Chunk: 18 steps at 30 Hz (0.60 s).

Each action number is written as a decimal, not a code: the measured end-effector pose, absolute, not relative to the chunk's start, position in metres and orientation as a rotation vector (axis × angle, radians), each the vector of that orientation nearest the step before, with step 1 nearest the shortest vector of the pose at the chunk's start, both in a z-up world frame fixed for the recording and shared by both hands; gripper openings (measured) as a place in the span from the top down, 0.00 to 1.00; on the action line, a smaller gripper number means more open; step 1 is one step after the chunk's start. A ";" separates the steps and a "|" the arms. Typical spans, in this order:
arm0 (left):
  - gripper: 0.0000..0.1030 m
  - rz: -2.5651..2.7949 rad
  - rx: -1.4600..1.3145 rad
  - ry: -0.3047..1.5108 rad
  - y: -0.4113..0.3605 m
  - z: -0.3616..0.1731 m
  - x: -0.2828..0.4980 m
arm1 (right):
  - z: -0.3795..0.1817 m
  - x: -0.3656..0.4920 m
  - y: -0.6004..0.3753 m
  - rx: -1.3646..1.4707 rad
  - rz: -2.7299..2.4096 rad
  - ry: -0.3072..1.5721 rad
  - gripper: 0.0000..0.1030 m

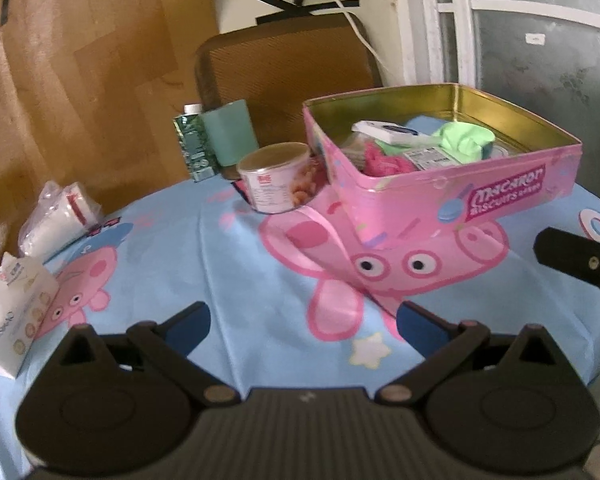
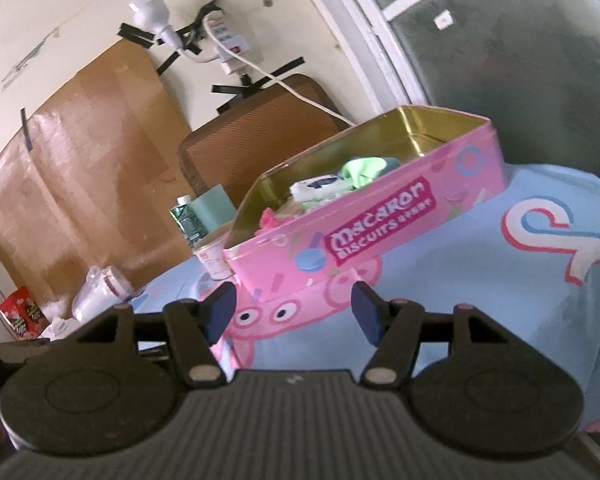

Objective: Organize soft objects

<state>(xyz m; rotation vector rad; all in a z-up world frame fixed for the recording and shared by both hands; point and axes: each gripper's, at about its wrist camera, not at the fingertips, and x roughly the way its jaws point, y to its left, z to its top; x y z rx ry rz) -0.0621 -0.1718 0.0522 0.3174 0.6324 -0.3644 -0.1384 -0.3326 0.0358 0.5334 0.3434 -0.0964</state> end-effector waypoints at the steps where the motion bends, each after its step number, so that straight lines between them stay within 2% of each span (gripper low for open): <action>1: 0.00 -0.364 0.322 0.632 -0.174 0.052 -0.062 | 0.035 -0.138 -0.335 0.540 -0.097 0.346 0.36; 18: 0.00 -0.326 0.340 0.652 -0.174 0.049 -0.054 | 0.029 -0.135 -0.337 0.562 -0.078 0.374 0.35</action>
